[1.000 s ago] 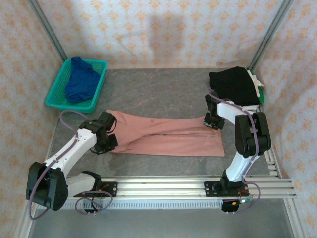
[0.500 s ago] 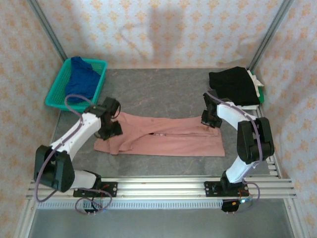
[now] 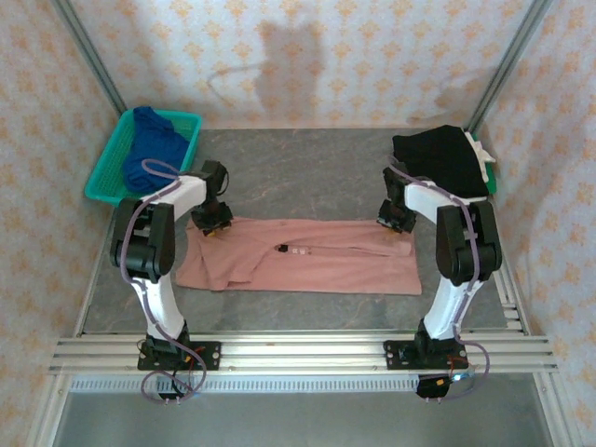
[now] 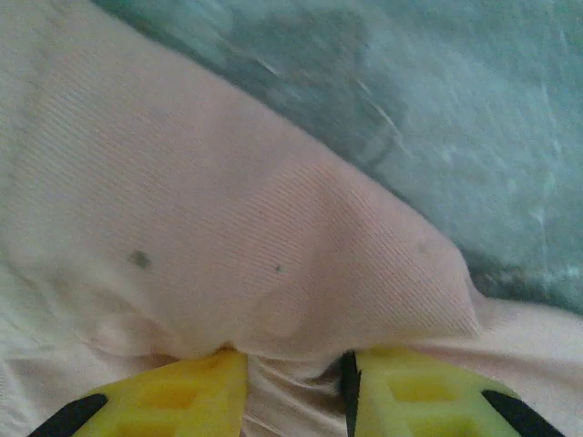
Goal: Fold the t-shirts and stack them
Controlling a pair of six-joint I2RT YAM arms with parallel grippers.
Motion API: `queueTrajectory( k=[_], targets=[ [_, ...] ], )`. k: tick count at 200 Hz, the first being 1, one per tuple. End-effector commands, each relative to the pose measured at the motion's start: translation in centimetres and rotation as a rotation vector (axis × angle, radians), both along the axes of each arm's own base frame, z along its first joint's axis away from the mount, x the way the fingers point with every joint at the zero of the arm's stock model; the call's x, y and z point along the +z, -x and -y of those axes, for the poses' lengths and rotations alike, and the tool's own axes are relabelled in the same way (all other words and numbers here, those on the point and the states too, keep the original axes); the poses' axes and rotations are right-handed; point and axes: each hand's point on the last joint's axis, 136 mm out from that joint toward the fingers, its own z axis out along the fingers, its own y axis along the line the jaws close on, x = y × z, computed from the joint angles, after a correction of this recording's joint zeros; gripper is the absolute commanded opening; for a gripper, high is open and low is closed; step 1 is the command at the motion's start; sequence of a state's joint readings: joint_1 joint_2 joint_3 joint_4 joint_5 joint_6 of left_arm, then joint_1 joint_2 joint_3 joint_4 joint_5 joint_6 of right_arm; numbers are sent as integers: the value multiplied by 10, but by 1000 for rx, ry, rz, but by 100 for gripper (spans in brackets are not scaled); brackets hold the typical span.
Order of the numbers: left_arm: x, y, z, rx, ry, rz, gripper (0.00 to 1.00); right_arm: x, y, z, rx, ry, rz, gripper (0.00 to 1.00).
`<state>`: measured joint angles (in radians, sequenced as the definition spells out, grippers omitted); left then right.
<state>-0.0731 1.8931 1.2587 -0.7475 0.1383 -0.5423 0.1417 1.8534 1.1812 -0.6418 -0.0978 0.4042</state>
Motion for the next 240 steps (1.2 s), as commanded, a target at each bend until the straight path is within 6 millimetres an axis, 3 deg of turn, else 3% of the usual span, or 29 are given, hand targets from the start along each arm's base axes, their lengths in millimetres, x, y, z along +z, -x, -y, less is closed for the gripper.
queueTrajectory(
  k=[1,38,76,97,120,159,185,207,224,240],
  targets=[
    [-5,5,-21,70,-46,16,30,-15,26,21,-41,71,-79,12],
    [7,-6,-17,62,-10,57,29,-5,29,20,-45,54,-59,12],
    [48,-16,-7,13,-14,130,40,36,25,15,-25,53,28,18],
    [71,-10,1,-22,-53,155,45,47,33,-1,23,40,47,26],
    [80,7,18,-76,-68,166,47,42,53,-11,51,57,13,30],
    [54,53,54,-137,16,128,47,28,93,10,16,143,-56,44],
    [24,86,59,-139,50,74,47,13,98,14,5,129,-78,46],
    [4,106,56,-125,58,33,47,8,91,19,-12,137,-89,40],
    [-5,114,56,-124,65,17,46,15,85,25,-31,149,-68,28],
    [-10,119,52,-130,52,3,38,25,81,29,-42,150,-41,26]
  ],
)
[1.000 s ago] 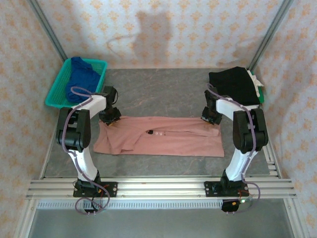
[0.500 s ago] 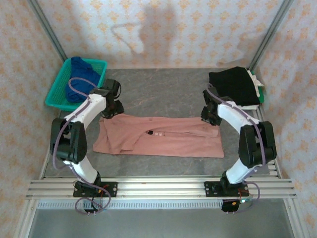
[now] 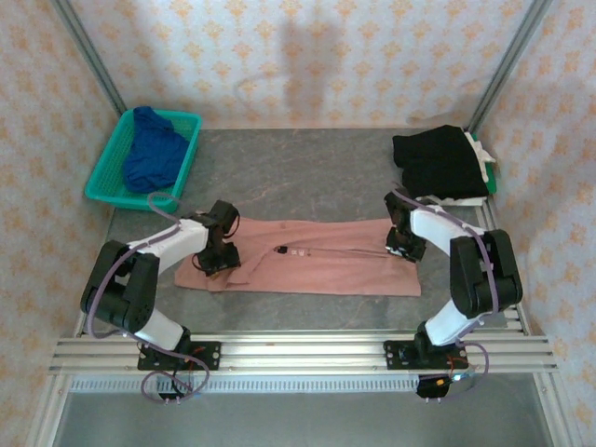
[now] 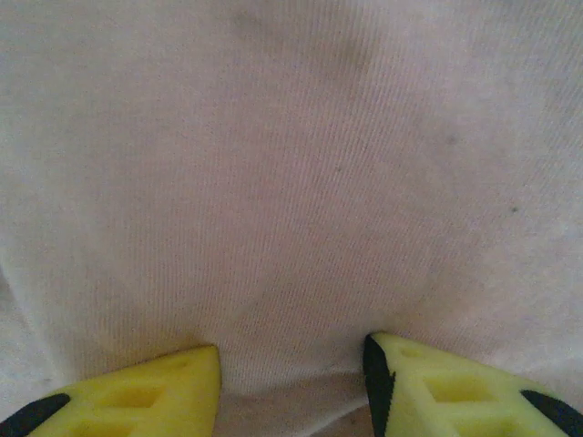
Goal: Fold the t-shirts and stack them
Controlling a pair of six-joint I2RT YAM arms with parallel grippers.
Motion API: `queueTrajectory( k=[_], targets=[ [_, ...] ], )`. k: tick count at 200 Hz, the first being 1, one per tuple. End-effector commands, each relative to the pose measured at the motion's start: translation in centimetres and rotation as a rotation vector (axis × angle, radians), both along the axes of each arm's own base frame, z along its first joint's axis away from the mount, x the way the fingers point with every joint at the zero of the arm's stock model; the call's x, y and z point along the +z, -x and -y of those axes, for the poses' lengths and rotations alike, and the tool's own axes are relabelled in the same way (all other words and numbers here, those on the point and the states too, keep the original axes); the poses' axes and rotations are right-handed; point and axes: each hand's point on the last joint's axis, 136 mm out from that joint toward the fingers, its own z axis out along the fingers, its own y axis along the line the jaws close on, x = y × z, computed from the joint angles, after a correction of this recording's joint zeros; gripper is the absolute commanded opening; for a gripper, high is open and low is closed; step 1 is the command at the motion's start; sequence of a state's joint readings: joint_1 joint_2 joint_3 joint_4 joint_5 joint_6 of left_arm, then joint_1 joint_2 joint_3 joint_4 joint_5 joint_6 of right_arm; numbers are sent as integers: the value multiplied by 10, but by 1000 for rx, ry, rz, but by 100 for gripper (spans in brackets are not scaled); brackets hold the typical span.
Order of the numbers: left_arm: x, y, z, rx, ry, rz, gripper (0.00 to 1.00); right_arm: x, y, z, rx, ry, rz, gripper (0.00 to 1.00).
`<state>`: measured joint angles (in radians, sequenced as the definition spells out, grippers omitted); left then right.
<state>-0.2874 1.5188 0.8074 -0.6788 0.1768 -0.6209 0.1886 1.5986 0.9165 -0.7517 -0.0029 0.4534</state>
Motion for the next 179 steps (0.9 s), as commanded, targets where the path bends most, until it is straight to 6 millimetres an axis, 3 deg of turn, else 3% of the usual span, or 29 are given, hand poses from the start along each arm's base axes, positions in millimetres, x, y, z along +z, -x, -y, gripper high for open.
queueTrajectory(
  k=[1,23,45,54,67,80,93,116,135,160,179],
  targets=[
    [-5,2,0,9,7,17,38,19,-14,12,-25,46,60,26],
    [-14,9,-4,-2,-7,-11,22,23,-19,17,-32,50,85,15],
    [-22,12,-8,-1,-17,-46,21,19,-18,22,-36,61,57,6],
    [-22,12,-10,3,-21,-54,23,20,-16,24,-41,70,52,0],
    [-19,10,-12,6,-23,-52,25,26,-15,26,-46,70,68,0],
    [-12,6,-14,14,-23,-42,38,35,-15,24,-48,56,101,0],
    [-3,5,-16,8,-25,-32,38,47,-18,21,-48,27,142,0],
    [24,-1,-21,6,-49,24,57,64,-30,3,-16,-70,217,0],
    [38,-18,-18,3,-40,90,65,63,-47,-23,30,-173,252,2],
    [22,-43,-9,6,-27,65,63,48,-64,-50,104,-178,206,6],
    [2,-66,-1,12,-20,38,60,30,-66,-54,124,-110,138,11]
  ],
)
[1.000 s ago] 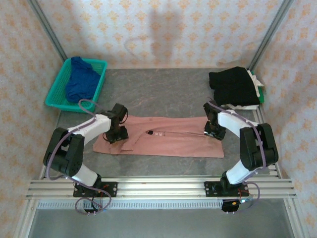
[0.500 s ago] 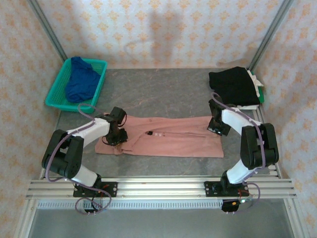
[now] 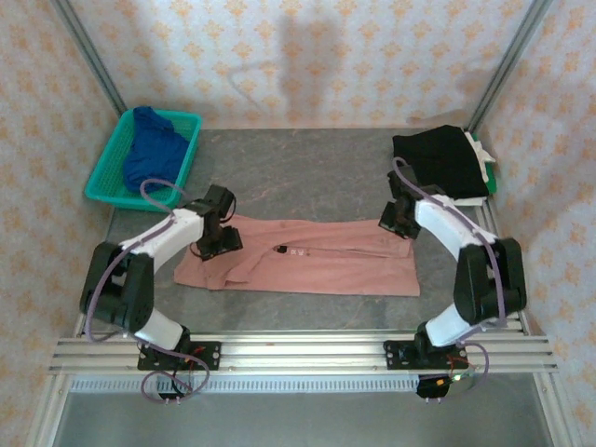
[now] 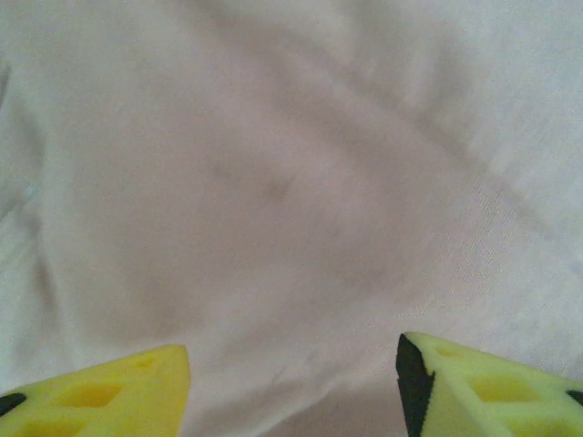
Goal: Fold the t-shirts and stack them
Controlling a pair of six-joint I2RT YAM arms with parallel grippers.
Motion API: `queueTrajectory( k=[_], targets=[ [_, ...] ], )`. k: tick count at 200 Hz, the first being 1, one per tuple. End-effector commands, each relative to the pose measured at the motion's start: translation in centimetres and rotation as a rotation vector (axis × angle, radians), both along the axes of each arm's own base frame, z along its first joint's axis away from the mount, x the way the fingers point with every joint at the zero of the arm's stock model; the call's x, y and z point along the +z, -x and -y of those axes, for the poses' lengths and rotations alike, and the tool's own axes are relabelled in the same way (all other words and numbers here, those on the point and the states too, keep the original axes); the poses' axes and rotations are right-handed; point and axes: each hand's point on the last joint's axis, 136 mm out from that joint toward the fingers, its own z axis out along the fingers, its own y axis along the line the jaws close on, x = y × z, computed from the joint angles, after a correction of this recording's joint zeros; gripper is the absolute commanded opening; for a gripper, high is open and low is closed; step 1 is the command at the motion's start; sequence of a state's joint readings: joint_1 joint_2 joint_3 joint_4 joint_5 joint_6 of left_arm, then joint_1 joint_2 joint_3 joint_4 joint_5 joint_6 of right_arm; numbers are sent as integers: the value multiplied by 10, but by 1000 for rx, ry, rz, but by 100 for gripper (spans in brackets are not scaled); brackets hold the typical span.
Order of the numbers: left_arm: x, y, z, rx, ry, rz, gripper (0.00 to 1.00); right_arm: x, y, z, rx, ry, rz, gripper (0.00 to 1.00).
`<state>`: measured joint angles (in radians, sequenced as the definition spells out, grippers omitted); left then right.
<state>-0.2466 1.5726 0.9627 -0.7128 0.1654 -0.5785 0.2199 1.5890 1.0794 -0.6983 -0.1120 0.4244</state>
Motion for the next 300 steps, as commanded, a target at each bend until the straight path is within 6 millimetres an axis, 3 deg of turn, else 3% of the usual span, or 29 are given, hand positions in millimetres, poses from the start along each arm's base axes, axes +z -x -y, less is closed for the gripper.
queueTrajectory(
  k=[1,45,83,121,141,153,173,188,213,231,249,260,283,300],
  targets=[
    [-26,-23,1,16,-22,-33,60,-18,-5,-12,47,48,-56,11],
    [-55,-86,19,3,-19,-59,57,-43,14,-1,24,142,-139,19],
    [-63,-176,58,-123,18,-21,57,-57,38,7,7,173,-211,24],
    [-42,-274,114,-220,159,134,58,-62,66,-5,-7,214,-241,30],
    [-22,-307,144,-240,301,260,59,-69,87,-20,-5,242,-287,30],
    [-9,-321,151,-238,338,329,63,-70,98,-35,15,241,-287,30],
    [23,-335,159,-249,378,428,73,-68,112,-69,72,206,-269,30],
    [54,-343,156,-255,369,501,99,-60,118,-91,126,192,-260,30],
    [104,-346,139,-247,345,578,100,-30,113,-96,162,214,-197,31],
    [120,-336,124,-243,302,568,100,-9,97,-88,152,256,-106,37],
    [105,-323,117,-244,257,513,100,-3,78,-100,181,228,-59,37],
    [83,-316,118,-237,254,473,100,-5,68,-113,211,204,-49,37],
    [20,-303,118,-113,283,322,100,-19,51,-134,262,182,-49,36],
    [-6,-299,128,-75,300,274,100,-25,40,-138,266,211,-61,34]
  ],
)
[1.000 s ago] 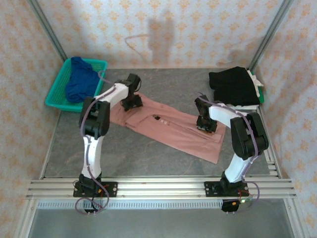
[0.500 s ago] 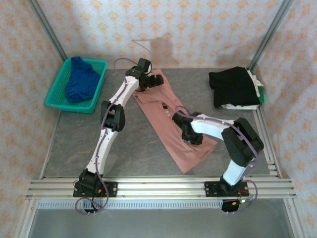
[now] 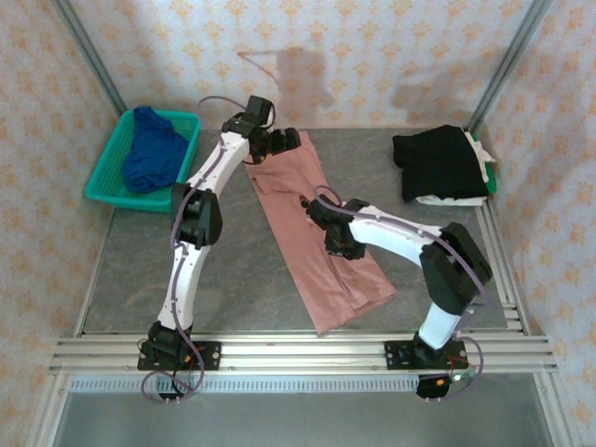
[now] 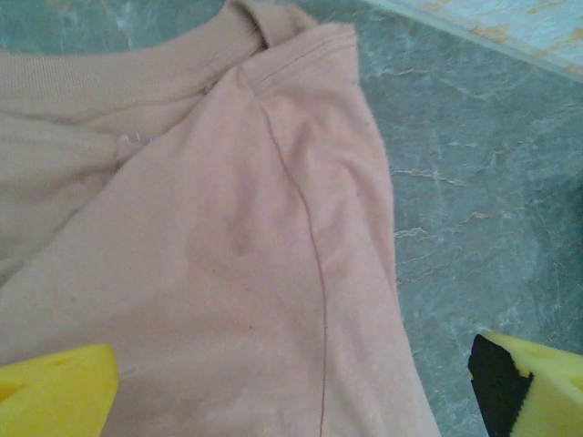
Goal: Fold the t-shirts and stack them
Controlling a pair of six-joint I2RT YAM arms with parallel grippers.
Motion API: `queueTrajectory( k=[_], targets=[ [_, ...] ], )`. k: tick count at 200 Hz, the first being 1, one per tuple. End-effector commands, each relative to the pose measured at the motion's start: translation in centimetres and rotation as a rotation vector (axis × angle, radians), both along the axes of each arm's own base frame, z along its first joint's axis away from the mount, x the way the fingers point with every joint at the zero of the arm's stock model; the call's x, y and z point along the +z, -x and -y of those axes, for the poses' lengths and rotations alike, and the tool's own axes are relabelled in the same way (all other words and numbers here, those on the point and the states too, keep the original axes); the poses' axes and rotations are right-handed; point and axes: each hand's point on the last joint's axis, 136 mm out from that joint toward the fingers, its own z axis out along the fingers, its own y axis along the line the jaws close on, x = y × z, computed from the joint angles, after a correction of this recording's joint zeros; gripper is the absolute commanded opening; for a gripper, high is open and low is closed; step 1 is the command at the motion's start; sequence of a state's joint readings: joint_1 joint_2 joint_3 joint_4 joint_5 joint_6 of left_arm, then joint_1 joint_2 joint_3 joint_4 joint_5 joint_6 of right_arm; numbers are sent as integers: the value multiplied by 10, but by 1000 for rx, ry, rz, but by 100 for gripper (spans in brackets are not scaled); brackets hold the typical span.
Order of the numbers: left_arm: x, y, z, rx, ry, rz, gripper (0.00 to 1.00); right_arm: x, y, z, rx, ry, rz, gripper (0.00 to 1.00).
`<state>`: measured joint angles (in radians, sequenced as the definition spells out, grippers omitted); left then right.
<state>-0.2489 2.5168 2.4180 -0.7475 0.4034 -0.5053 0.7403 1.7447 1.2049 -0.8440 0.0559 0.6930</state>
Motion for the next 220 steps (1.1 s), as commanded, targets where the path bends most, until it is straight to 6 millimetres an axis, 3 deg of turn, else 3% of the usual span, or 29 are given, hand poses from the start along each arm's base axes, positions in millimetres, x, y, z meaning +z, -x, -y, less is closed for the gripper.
queueTrajectory(
  k=[1,41,86,109,128,152,173,195,220],
  targets=[
    [-73,13,7,65,-1,-158,100,-11,-18,-5,41,51,4,34],
    [-91,8,21,76,-1,-172,100,-28,-21,-7,35,52,-14,33],
    [-103,-10,41,67,86,-138,100,-55,8,-17,-15,-32,-98,33],
    [-105,-21,63,34,168,-98,100,-56,26,-22,-88,-65,-120,32],
    [-104,-31,77,23,230,-58,100,-48,32,-37,-139,-147,-90,33],
    [-88,-42,93,2,291,5,100,-37,34,-74,-121,-268,-65,34],
    [-56,-46,99,-21,326,53,100,-27,40,-92,-59,-274,-91,34],
    [-14,-43,87,-44,262,109,100,-8,44,-85,-32,-271,-62,35],
    [42,-31,63,-55,172,154,100,21,43,-46,-40,-195,25,40]
  ],
)
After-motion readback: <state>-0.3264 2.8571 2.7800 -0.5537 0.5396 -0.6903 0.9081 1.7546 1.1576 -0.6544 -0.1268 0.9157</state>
